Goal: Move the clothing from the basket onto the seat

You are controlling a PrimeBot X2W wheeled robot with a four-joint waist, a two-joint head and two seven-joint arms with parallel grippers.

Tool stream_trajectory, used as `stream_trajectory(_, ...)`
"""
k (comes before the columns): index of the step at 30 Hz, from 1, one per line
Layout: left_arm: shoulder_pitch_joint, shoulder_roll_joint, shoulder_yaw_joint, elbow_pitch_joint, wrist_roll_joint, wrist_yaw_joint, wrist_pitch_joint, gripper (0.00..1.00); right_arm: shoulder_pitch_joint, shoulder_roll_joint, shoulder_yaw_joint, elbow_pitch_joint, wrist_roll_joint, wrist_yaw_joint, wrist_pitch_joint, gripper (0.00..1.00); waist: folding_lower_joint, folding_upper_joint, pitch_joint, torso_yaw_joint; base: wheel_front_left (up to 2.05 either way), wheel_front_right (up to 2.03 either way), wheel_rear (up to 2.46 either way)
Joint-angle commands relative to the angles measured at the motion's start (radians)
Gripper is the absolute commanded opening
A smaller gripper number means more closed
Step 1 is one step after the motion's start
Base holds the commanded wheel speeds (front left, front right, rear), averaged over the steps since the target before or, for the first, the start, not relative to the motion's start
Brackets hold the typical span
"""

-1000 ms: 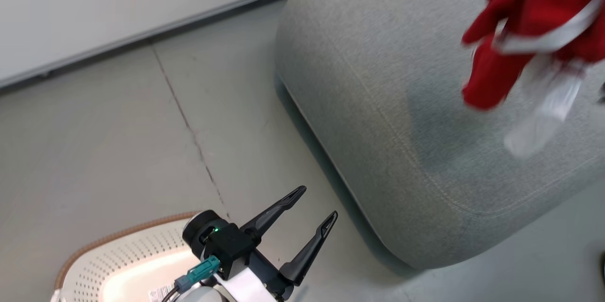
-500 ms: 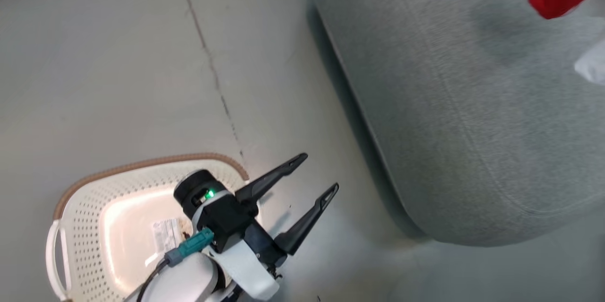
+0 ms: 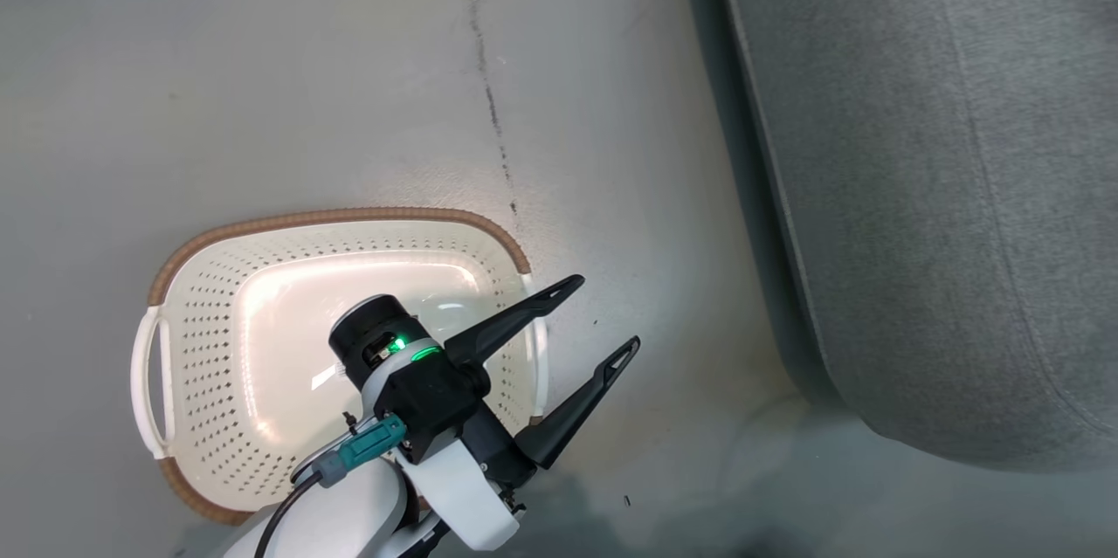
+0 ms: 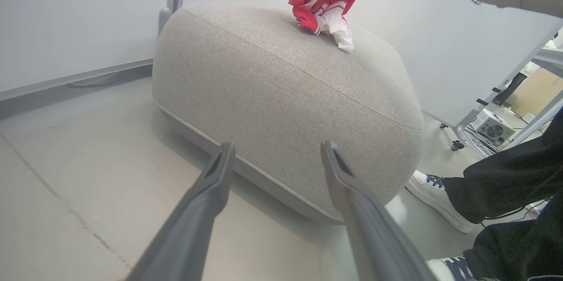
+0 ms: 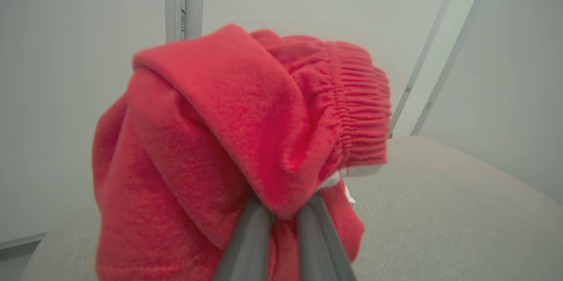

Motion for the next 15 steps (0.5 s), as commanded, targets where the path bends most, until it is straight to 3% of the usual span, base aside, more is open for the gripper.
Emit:
stream_trajectory(1, -0.021, 0.004, -0.005, -0.001, 0.006, -0.001, -0.001, 1.0, 0.023, 0.004, 0.011, 0.054, -0.003, 0.0, -0.005, 0.0, 0.0, 0.0, 0.013, 0.018, 0.0, 0.0, 0.0)
stream_trajectory(6, -0.031, 0.01, -0.009, -0.003, 0.001, -0.001, -0.001, 1.0, -0.005, 0.009, 0.061, 0.217, 0.008, 0.0, -0.005, 0.0, 0.0, 0.0, 0.031, 0.029, 0.0, 0.0, 0.0)
stream_trajectory(15, -0.039, 0.02, -0.007, -0.006, 0.004, -0.001, -0.001, 1.0, -0.063, 0.021, 0.173, 0.384, 0.05, 0.0, -0.001, 0.0, 0.0, 0.0, 0.055, 0.037, 0.0, 0.0, 0.0)
